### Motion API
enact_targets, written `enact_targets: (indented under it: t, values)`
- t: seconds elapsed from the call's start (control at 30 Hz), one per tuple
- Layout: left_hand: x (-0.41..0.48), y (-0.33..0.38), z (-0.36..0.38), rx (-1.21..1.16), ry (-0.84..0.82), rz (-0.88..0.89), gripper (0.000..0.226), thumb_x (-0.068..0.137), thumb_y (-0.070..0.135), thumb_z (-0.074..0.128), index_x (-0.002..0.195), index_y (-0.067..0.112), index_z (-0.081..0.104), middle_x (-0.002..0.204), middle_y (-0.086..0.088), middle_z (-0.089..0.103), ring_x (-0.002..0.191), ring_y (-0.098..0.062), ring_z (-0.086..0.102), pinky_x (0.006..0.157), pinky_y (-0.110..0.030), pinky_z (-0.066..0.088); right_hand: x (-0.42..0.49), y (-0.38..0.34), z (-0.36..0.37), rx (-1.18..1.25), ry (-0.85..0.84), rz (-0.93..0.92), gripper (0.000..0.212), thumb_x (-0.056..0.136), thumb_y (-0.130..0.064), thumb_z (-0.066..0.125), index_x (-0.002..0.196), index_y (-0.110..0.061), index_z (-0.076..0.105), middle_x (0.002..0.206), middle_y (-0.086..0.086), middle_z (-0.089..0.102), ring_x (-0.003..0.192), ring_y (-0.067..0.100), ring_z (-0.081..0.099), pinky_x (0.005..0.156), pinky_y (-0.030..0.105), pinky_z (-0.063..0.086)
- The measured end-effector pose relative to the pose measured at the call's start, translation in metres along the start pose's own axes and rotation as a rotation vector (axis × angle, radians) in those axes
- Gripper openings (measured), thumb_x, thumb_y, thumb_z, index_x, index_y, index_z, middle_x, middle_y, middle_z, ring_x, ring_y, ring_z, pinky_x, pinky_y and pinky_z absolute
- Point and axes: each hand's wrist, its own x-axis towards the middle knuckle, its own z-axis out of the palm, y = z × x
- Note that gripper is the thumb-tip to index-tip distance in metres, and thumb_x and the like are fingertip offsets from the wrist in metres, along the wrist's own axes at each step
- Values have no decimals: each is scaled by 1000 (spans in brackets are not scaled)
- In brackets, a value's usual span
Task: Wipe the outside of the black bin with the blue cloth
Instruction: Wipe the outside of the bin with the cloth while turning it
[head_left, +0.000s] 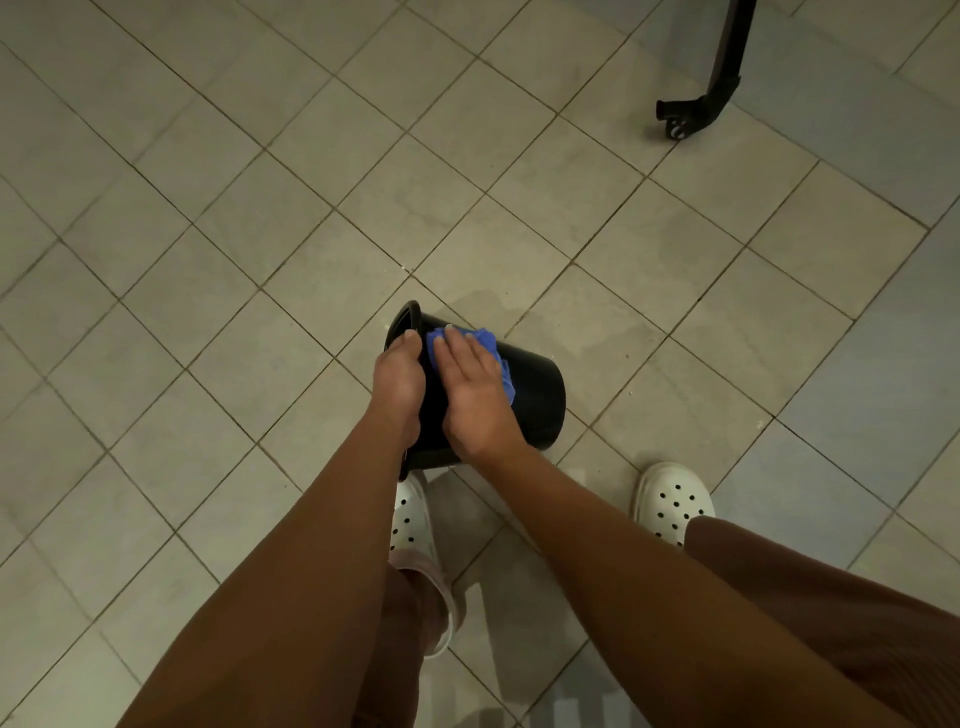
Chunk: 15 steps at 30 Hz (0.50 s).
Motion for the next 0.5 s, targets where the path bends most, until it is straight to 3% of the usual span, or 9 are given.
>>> enact_targets:
  t: [0.1, 0.23, 0.33, 0.4, 0.5]
  values:
    - [0, -1, 0, -7, 11, -21, 43, 102, 38, 41, 130, 13, 62, 116, -15, 68, 108, -32, 64, 99, -48, 50, -11, 3, 4, -24, 37, 29, 71, 87, -3, 48, 148, -13, 14, 157, 6, 9, 144, 24, 0, 118, 42, 0]
    - [5, 0, -8, 6, 39, -44, 44, 103, 40, 40, 124, 8, 62, 111, -17, 69, 103, -34, 66, 98, -50, 51, -53, 8, 26, -27, 21, -117, 61, 83, -8, 35, 143, -12, 30, 151, 8, 28, 142, 28, 11, 113, 53, 9]
    - [4, 0, -9, 1, 16, -40, 43, 104, 40, 39, 120, 7, 61, 107, -16, 68, 96, -30, 67, 90, -45, 53, -54, 15, 26, -90, 22, -211, 63, 80, -4, 45, 141, -12, 32, 148, 9, 34, 140, 28, 17, 110, 54, 7]
    - [4, 0, -6, 12, -4, -26, 45, 103, 42, 39, 122, 7, 61, 109, -15, 68, 101, -30, 66, 95, -45, 52, -41, 8, 20, -74, 31, -180, 68, 79, -2, 54, 143, -11, 30, 150, 10, 31, 141, 30, 17, 112, 53, 10]
    - [1, 0, -1, 11, -20, -2, 45, 104, 40, 38, 128, 11, 62, 117, -14, 68, 109, -29, 65, 100, -45, 50, -10, 3, 2, -36, 8, -80, 70, 86, -2, 50, 147, -11, 17, 156, 8, 14, 144, 26, 4, 117, 47, 3]
